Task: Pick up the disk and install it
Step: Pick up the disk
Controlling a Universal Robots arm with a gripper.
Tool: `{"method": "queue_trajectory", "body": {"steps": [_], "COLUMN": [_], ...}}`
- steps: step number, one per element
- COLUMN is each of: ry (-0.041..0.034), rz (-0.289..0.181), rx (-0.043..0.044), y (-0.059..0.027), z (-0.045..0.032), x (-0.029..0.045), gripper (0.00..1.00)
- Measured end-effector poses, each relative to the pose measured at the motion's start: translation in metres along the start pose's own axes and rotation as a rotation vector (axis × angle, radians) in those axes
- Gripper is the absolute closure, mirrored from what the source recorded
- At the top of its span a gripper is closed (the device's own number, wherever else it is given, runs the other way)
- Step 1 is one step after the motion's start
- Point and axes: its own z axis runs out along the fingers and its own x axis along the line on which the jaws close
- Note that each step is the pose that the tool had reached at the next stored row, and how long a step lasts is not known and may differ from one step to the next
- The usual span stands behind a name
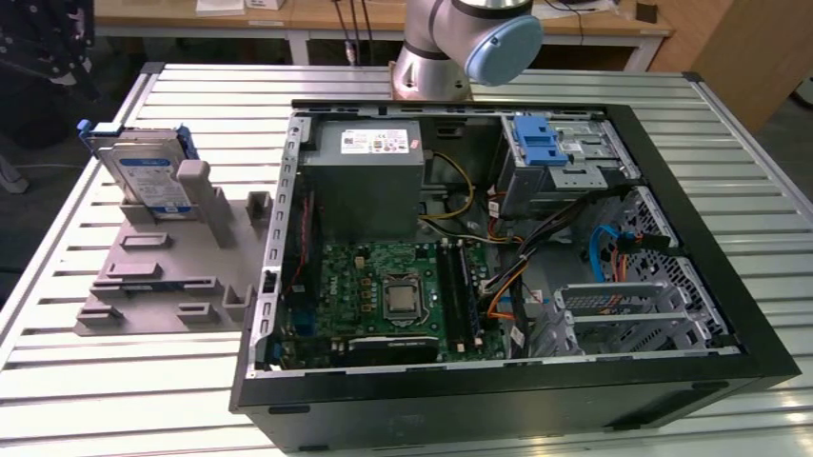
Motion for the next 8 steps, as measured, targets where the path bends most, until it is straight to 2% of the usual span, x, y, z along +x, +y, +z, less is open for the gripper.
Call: {"method": "queue_trajectory", "body": {"steps": [2,3,4,6,7,8], "ry": [0.0006,0.0008,0.0008,0.0008,0.0013,0.0013], "rz": [-0.024,-0.03,-0.03,-0.03,-0.03,-0.03], "rx": [-0.0005,-0.0007,-0.0007,-0.0007,-0.0005,-0.0005], "y": [0.0,0.0001,0.0001,0.0,0.0,-0.0001], "z": [0.0001,0.0001,0.0001,0.0001,0.0003,0.0008], "x": [0.0,0.0,0.0,0.0,0.0,-0.0001], "gripper": [0.89,0.83,0.83,0.71,0.71,0.65]}}
